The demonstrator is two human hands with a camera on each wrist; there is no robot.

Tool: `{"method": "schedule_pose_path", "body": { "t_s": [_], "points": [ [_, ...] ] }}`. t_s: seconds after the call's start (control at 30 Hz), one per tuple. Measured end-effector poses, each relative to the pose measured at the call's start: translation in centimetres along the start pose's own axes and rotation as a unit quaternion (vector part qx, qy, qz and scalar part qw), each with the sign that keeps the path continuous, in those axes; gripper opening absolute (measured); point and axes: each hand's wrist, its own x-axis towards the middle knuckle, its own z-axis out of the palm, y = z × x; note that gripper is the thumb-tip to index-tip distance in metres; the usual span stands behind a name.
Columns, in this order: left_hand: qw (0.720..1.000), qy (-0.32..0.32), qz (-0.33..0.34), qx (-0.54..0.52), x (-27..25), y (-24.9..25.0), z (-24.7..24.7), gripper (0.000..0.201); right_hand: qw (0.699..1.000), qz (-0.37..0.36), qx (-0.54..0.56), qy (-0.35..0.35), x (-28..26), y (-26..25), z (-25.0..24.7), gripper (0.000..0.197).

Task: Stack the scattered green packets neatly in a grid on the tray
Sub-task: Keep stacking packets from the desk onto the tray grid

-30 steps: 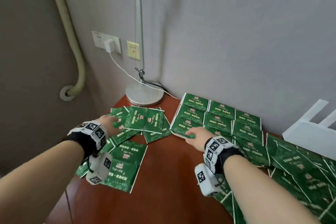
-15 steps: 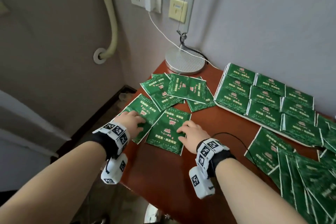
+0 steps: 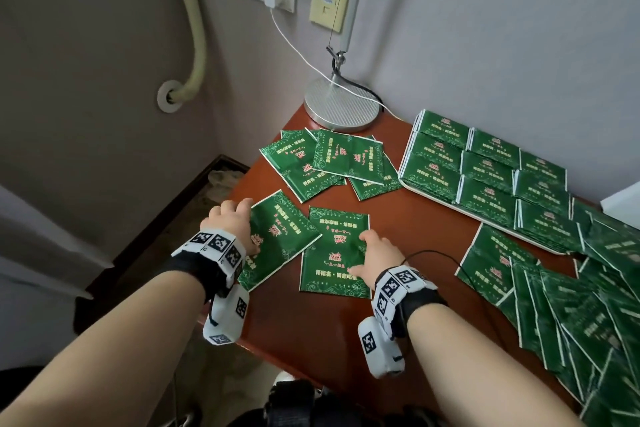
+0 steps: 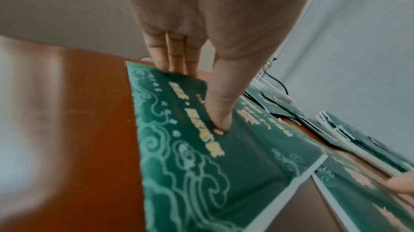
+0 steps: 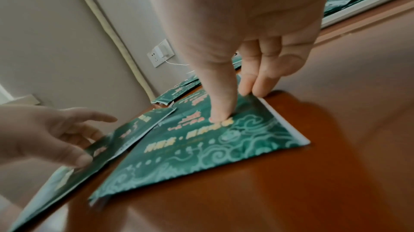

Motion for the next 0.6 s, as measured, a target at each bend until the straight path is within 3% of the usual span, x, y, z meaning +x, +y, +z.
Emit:
{"method": "schedule_pose_path", "body": {
  "t_s": [0.13, 0.3, 0.47, 0.6],
  "points": [
    [0.997, -0.027, -0.048, -0.050, 0.2, 0.0, 0.1, 0.079, 0.997, 0.060, 0.041, 0.000, 0.2, -0.2, 0.5, 0.062],
    [0.973, -0.053, -0.063, -0.217, 0.1, -1.0, -0.5, 0.048, 0.993, 0.102, 0.053, 0.030, 0.2, 0.2, 0.6, 0.060],
    [0.898, -0.025, -0.062, -0.434, -0.6, -1.1, -0.7, 0.016, 0.988, 0.136, 0.078, 0.004, 1.0, 1.0, 0.5, 0.052],
    [0.851, 0.022, -0.035, -0.523, -0.9, -0.2, -0.7, 0.011, 0.991, 0.111, 0.038, -0.062, 1.0, 1.5, -0.1, 0.034]
  ]
}}
